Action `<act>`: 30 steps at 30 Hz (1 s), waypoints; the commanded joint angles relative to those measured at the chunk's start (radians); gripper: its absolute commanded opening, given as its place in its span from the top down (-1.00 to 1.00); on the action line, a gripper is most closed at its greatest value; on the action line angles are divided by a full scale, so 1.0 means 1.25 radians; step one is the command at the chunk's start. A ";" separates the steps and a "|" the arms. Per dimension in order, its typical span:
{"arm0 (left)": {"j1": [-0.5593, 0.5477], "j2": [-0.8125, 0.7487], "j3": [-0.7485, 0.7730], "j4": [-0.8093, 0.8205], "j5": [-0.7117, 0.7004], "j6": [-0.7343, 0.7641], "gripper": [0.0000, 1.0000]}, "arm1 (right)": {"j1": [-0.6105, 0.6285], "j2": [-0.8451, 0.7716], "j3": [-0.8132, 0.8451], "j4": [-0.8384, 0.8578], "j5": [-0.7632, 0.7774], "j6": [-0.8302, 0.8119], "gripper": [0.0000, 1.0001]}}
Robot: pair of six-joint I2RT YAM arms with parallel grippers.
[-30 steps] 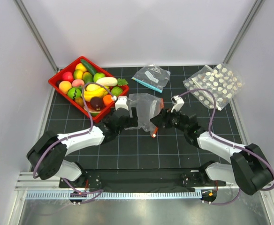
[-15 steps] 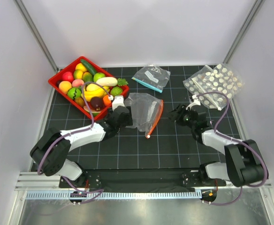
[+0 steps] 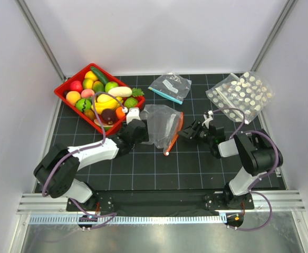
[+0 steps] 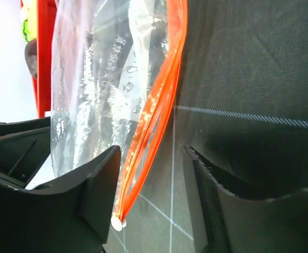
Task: Place the food in the zip-top bag and seal the zipper
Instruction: Adjust the zipper food storage bag at the center of the board.
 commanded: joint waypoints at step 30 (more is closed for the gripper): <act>0.004 0.069 0.073 -0.066 -0.066 0.014 -0.26 | 0.146 -0.288 0.124 -0.439 0.374 -0.279 0.98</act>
